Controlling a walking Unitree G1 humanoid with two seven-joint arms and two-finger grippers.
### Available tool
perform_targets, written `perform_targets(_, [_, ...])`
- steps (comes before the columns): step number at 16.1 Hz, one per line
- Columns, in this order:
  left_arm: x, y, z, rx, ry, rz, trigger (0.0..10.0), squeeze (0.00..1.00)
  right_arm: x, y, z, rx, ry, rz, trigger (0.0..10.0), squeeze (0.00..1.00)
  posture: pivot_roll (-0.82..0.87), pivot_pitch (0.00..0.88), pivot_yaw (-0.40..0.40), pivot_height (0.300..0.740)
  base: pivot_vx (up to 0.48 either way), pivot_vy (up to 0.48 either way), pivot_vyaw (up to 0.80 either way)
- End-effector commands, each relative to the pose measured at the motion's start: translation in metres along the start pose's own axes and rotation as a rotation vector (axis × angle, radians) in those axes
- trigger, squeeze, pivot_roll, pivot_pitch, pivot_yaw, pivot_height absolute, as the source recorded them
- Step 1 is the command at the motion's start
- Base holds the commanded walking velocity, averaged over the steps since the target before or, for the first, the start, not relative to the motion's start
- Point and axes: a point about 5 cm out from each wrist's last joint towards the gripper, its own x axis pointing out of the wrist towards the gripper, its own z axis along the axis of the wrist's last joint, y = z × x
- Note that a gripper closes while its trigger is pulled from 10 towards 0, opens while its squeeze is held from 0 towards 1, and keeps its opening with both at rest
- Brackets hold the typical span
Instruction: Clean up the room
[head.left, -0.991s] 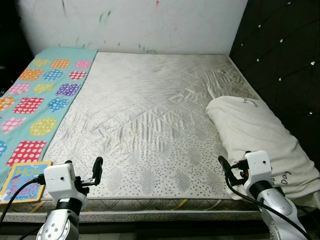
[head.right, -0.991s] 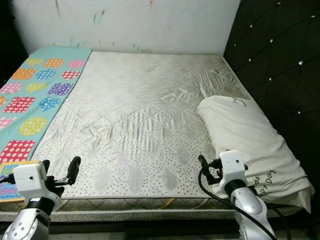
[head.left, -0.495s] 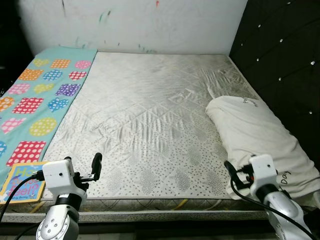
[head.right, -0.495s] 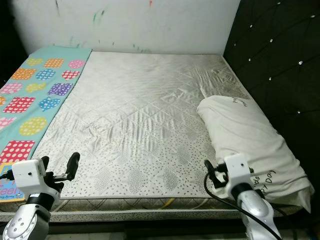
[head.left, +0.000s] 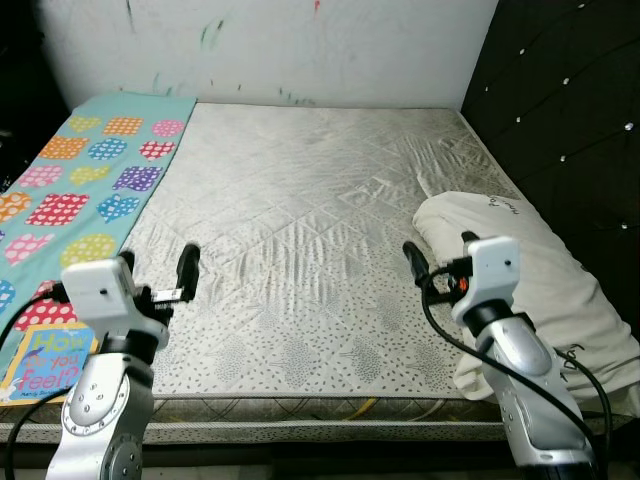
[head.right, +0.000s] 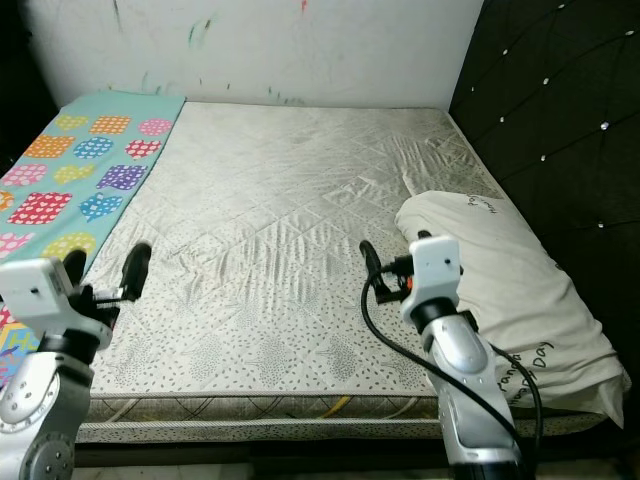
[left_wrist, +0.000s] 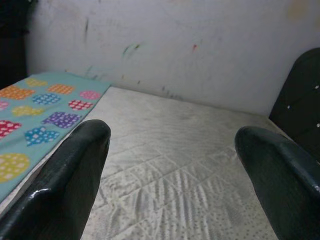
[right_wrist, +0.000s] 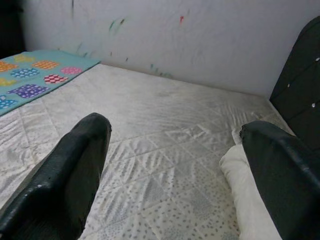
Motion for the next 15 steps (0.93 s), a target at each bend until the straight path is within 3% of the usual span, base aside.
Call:
perform_targets(1, [-0.001,-0.005,0.001,-0.004,0.008,-0.015,10.0,0.00,0.001,-0.002,-0.007,-0.009,0.028,0.001,10.0,0.00,-0.07,0.000,-0.045,0.740,0.000,0.000,0.00])
perform_targets(4, [-0.011,0.009,-0.021,0.003,0.110,0.000,10.0,0.00,-0.005,-0.005,-0.027,-0.027,0.096,0.051,10.0,0.00,-0.05,0.000,-0.056,0.740,0.000,0.000,0.00])
perform_targets(5, [-0.015,0.016,-0.027,0.042,0.140,-0.020,10.0,0.00,-0.009,-0.007,-0.031,-0.047,0.112,0.066,10.0,0.00,-0.05,0.000,-0.056,0.740,0.000,0.000,0.00])
perform_targets(8, [-0.007,0.017,-0.027,0.032,0.126,-0.001,10.0,0.00,-0.008,-0.008,-0.032,-0.081,0.102,0.075,10.0,0.00,-0.07,0.000,-0.048,0.740,0.000,0.000,0.53])
perform_targets(10, [-0.004,0.013,-0.028,0.022,0.125,-0.008,10.0,0.00,-0.007,-0.005,-0.032,-0.048,0.096,0.060,10.0,0.00,-0.07,0.000,-0.047,0.740,0.000,0.000,0.80])
perform_targets(15, [-0.023,0.011,-0.048,0.041,0.204,-0.032,10.0,0.00,-0.017,-0.005,-0.019,0.026,0.060,-0.006,10.0,0.00,-0.07,0.000,-0.043,0.740,0.000,0.000,0.09])
